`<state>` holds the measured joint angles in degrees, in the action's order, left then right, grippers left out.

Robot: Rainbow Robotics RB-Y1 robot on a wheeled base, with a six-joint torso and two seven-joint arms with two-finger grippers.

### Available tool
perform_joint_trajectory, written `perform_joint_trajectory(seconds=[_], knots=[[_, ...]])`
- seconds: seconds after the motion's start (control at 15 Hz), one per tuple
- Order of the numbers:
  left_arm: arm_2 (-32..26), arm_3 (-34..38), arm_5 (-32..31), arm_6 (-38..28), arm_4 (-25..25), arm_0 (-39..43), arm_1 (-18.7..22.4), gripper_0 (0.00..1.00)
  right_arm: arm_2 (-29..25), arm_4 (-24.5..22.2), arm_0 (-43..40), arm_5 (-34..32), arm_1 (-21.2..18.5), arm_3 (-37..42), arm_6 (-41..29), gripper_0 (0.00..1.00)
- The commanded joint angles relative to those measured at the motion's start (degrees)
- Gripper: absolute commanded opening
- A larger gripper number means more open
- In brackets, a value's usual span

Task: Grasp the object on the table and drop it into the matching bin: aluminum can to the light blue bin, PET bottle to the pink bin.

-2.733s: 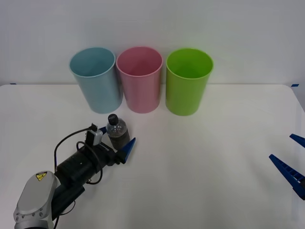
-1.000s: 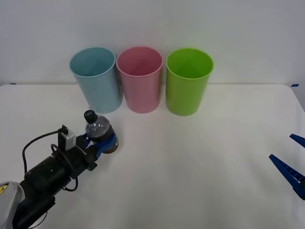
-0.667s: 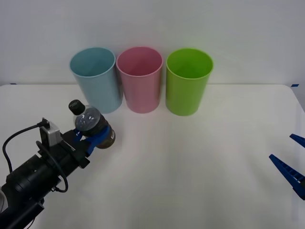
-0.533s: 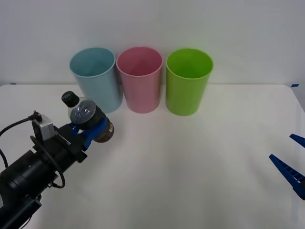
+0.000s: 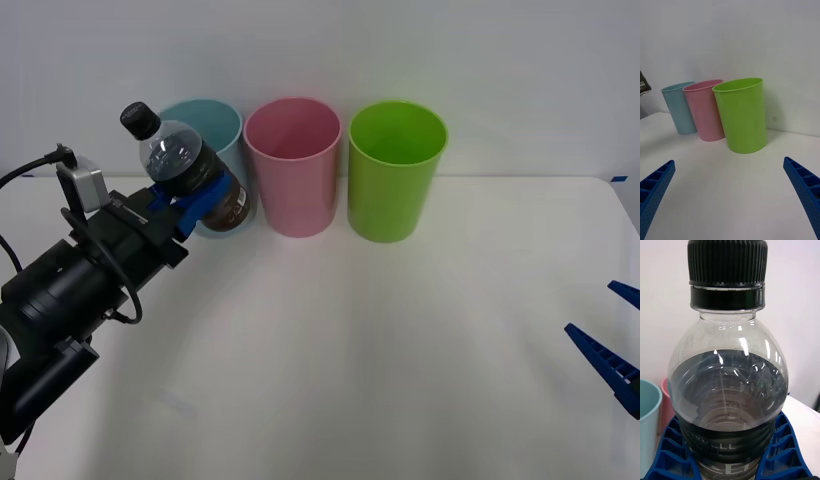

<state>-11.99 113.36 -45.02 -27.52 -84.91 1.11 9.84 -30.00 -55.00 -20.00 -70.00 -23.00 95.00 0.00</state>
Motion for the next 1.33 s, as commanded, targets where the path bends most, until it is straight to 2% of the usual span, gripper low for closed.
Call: perform_joint_trajectory(seconds=[0.07,0.47,0.93,1.13,1.33], knots=[[-1.2,-4.64,-0.07,-0.7,-0.96,-5.42,0.09,0.0,0.0,0.0,0.0,0.0,0.0,0.0,0.0,1.0],[-2.16,-16.41,0.63,-1.75,-1.58,-18.78,2.02,0.0,0.0,0.0,0.0,0.0,0.0,0.0,0.0,1.0],[1.09,-30.48,4.94,-0.7,-7.47,-33.02,2.02,0.0,0.0,0.0,0.0,0.0,0.0,0.0,0.0,1.0],[1.62,-35.84,5.03,-0.43,-9.14,-37.41,1.93,0.0,0.0,0.0,0.0,0.0,0.0,0.0,0.0,1.0],[1.88,-37.86,5.03,-0.52,-10.63,-39.43,1.76,0.0,0.0,0.0,0.0,0.0,0.0,0.0,0.0,1.0]])
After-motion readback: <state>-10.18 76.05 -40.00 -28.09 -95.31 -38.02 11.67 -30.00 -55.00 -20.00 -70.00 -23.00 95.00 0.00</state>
